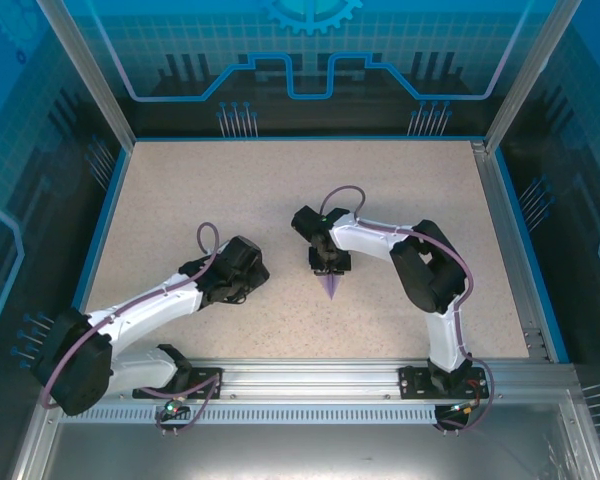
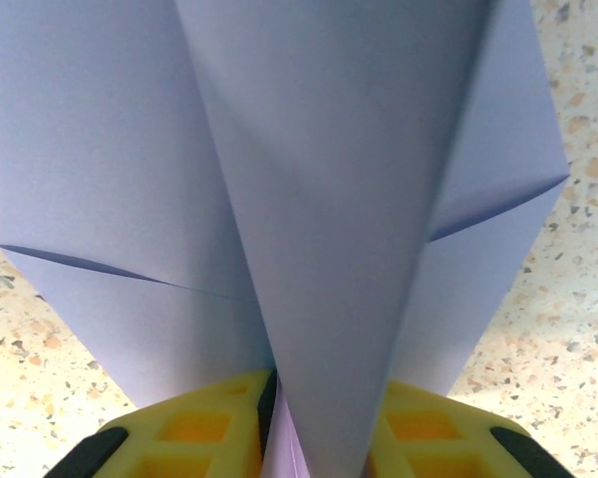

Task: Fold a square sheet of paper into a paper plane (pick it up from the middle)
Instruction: Move a paper plane to the center of the table, then reset both arms

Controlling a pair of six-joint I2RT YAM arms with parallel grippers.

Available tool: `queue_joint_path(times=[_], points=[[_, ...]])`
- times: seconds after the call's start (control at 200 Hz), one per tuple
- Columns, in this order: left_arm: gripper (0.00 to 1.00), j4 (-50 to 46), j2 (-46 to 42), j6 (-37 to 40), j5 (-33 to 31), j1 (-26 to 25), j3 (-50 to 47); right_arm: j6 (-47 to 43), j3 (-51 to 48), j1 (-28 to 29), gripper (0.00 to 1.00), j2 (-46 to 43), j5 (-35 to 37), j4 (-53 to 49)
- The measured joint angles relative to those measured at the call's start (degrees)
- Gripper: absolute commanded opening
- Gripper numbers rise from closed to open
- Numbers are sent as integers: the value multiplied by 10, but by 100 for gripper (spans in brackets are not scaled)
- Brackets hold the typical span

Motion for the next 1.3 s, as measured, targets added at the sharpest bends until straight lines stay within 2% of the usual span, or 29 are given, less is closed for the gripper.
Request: queue_joint_path(times=[0.195, 0.365, 0.55, 0.685, 0.81, 0.925, 1.035, 1.205, 1.3], points=[[55, -8, 0, 0, -3, 0, 0, -7, 0, 0, 11, 1, -7, 9], [55, -9, 0, 0, -3, 0, 0, -9, 3, 0, 10, 3, -10, 9], [56, -9, 0, 3, -2, 1, 0, -15, 6, 0, 28, 3, -8, 6], [56, -10, 0, 11, -3, 1, 0, -22, 7, 0, 31, 0, -6, 6], [56, -12, 0, 14, -3, 4, 0, -30, 7, -1, 41, -24, -6, 3], [57, -21, 0, 23, -6, 6, 1, -42, 2, -1, 48, -85, -3, 5], [59, -31, -1, 37, -19, 9, 7, -54, -17, -1, 55, -179, 23, 7], [68, -46, -28, 75, -67, 18, 12, -85, -82, -5, 72, -369, 128, 24], [74, -56, -43, 105, -102, 35, 17, -104, -139, -41, 78, -464, 181, 44]])
